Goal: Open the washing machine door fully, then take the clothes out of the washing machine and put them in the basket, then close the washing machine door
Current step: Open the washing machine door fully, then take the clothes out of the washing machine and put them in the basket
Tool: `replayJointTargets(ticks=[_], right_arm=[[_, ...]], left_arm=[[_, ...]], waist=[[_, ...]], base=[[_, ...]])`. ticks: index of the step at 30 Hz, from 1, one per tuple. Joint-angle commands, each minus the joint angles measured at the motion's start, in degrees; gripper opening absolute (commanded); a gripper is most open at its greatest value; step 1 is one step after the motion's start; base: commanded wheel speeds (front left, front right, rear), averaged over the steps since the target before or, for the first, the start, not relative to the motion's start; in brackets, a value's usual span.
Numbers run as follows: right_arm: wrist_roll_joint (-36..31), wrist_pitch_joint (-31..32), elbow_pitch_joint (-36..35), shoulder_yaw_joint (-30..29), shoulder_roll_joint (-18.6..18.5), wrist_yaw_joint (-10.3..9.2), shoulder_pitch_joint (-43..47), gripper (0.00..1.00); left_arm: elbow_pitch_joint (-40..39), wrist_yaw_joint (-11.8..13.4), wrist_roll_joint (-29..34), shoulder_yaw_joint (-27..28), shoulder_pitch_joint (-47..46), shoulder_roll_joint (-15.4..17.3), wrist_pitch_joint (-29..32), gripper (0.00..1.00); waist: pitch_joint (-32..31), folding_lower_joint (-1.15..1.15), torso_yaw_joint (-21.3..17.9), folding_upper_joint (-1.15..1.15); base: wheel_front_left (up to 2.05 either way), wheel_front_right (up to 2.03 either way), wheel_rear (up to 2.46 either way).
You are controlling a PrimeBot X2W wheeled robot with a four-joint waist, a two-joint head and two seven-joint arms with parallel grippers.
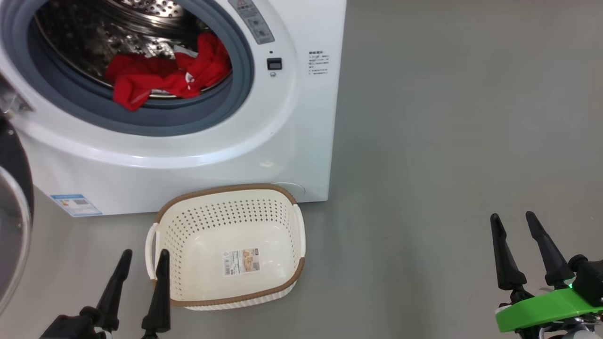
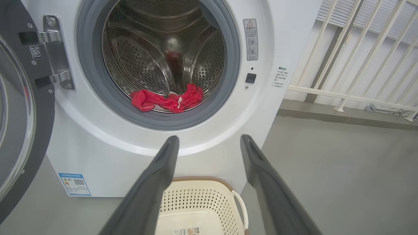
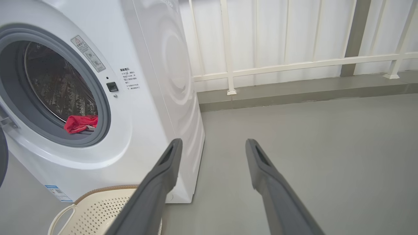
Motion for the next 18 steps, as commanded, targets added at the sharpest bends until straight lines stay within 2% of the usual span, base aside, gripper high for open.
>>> replayJointTargets(ticks=[1, 18], right_arm=[[-0.3, -0.4, -1.6, 0.8, -0.5, 0.37, 0.2, 1.00], [-0.8, -0.4, -1.8, 0.5, 0.0, 0.37, -0.5, 1.00]], left_arm=[[-1.7, -0.3, -0.1, 1.6, -0.9, 1.1, -0.3, 1.00], [-2.2, -0.3, 0.5, 2.1, -2.0, 1.3, -0.3, 1.00]], waist=[[0.4, 0.00, -0.5, 0.00], [1.1, 0.00, 0.4, 0.00]], base=[[0.00, 0.00, 0.00], [0.00, 0.00, 0.00]])
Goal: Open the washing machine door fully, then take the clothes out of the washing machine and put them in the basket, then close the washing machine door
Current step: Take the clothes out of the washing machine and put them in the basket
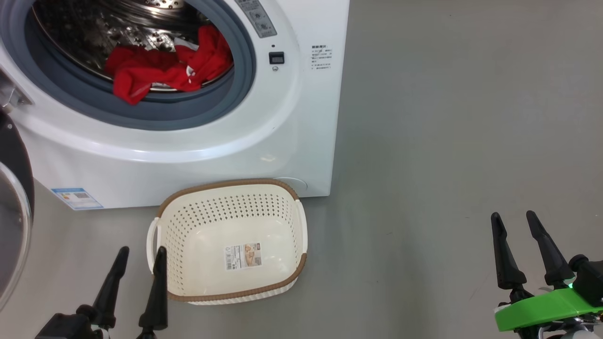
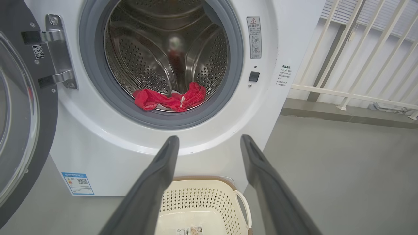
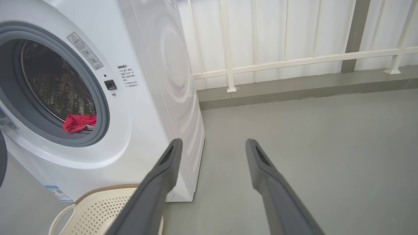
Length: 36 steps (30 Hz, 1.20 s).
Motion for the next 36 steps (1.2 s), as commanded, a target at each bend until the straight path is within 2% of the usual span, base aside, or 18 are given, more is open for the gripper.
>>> replayJointTargets(ticks=[1, 10, 26, 36], right_arm=[[-0.7, -0.4, -1.5, 1.3, -0.8, 0.37, -0.5, 1.00], [-0.7, -0.4, -1.4, 1.7, -0.8, 0.37, -0.9, 1.00], [-0.7, -0.4, -1.0, 2.7, -0.5, 0.37, -1.2, 1.00], [-0.6, -0.4, -1.1, 2.8, -0.5, 0.37, -1.1, 1.00]], left_arm=[[-1.6, -0.3, 0.4, 2.1, -1.8, 0.8, -0.3, 1.00], [-1.5, -0.3, -0.6, 2.1, -2.6, 0.9, -0.3, 1.00], [-0.1, -0.3, 0.0, 2.3, -3.5, 1.1, -0.3, 1.00], [0.1, -0.3, 0.7, 2.5, -3.4, 1.1, -0.3, 1.00]], waist=[[0.0, 0.00, 0.0, 0.00], [0.6, 0.00, 0.0, 0.00], [0.8, 0.00, 0.4, 0.00], [1.1, 0.00, 0.7, 0.00]], base=[[0.00, 0.00, 0.00], [0.24, -0.37, 0.12], [1.15, -1.29, 0.14], [0.24, -0.24, 0.00]])
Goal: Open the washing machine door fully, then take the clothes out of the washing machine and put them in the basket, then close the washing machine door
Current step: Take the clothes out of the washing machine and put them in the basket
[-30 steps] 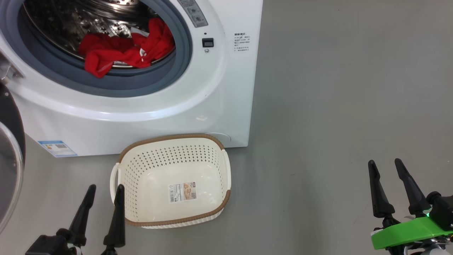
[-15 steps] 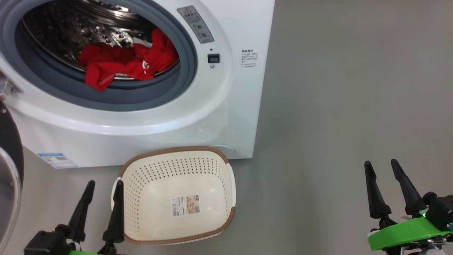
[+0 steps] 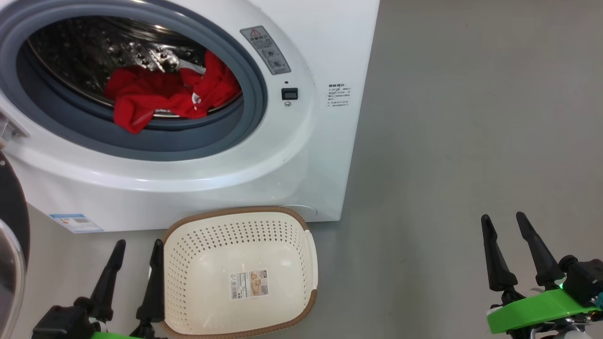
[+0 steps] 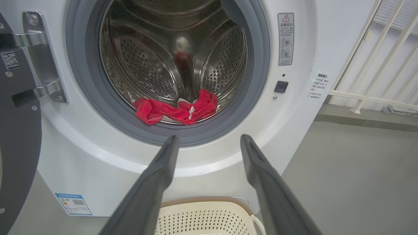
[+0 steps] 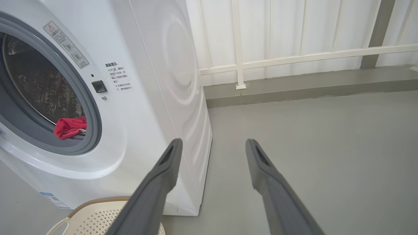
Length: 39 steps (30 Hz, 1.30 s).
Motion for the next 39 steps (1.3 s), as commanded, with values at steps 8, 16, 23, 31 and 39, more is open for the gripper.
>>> replayJointTargets(ticks=[8, 16, 23, 31, 39], right_arm=[[-0.2, -0.4, -1.4, 1.5, -0.7, 0.37, -1.3, 1.00], [-0.7, -0.4, -2.3, 1.6, -0.3, 0.37, -3.8, 1.00], [-1.3, -0.4, -2.7, 2.8, 0.6, 0.37, -6.8, 1.00], [-1.7, -0.4, -3.9, 2.9, 1.6, 0.37, -10.7, 1.00], [-1.8, -0.4, -4.4, 3.4, 2.1, 0.37, -12.6, 1.00]], left_arm=[[0.4, -0.3, 2.6, 2.7, -2.6, 0.6, -0.3, 1.00], [7.3, -0.3, 6.7, 2.2, -14.1, 0.8, -0.3, 1.00], [19.3, -0.3, 9.4, 0.1, -33.2, 3.9, -0.3, 1.00], [35.6, -0.3, 11.4, -1.8, -52.6, 8.0, -0.3, 1.00], [51.3, 0.1, 14.1, -4.4, -65.1, 10.8, 0.0, 1.00]], waist=[[1.4, 0.00, -0.1, 0.00], [7.0, 0.00, -1.1, 0.00], [14.4, 0.00, -2.8, 0.00], [21.9, 0.00, -5.0, 0.00], [25.4, 0.00, -6.2, 0.00]], base=[[0.00, 0.00, 0.00], [0.00, 0.00, 0.00], [0.00, 0.00, 0.00], [0.00, 0.00, 0.00], [0.00, 0.00, 0.00]])
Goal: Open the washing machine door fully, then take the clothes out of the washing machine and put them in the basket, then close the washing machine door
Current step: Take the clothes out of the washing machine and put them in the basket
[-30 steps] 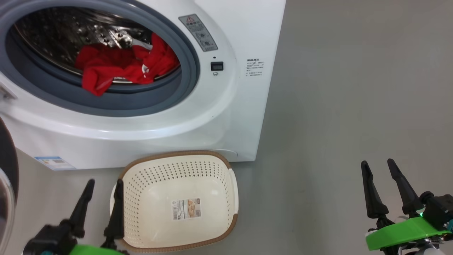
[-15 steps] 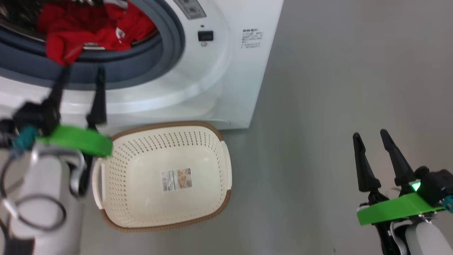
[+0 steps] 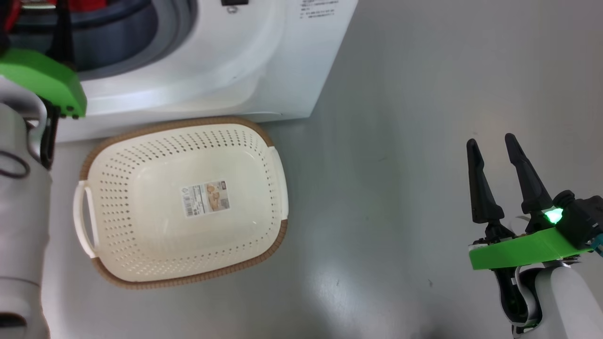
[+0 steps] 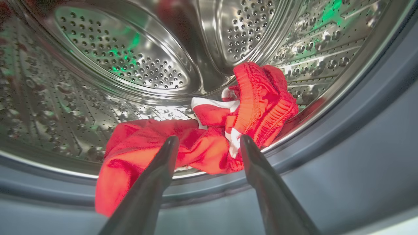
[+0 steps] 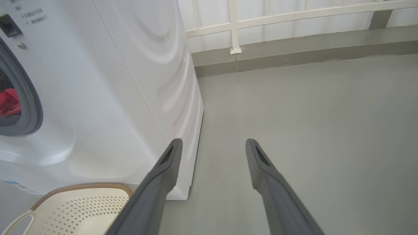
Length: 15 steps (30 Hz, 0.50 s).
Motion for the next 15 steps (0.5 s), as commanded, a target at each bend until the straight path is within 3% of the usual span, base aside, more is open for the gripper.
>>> replayJointTargets(ticks=[1, 15], right_arm=[[-0.7, -0.4, -1.5, 1.5, 0.0, 0.37, -0.4, 1.00], [-0.8, -0.4, -1.8, 4.6, 0.3, 0.37, -1.5, 1.00]], left_arm=[[0.4, 0.1, 0.5, 0.5, -2.0, 3.3, -0.1, 1.00], [9.9, 2.3, 4.0, -3.7, -10.2, 7.0, -0.3, 1.00]], waist=[[2.0, 0.00, -1.3, 0.00], [4.0, 0.00, -3.5, 0.00]], base=[[0.00, 0.00, 0.00], [0.00, 0.00, 0.00]])
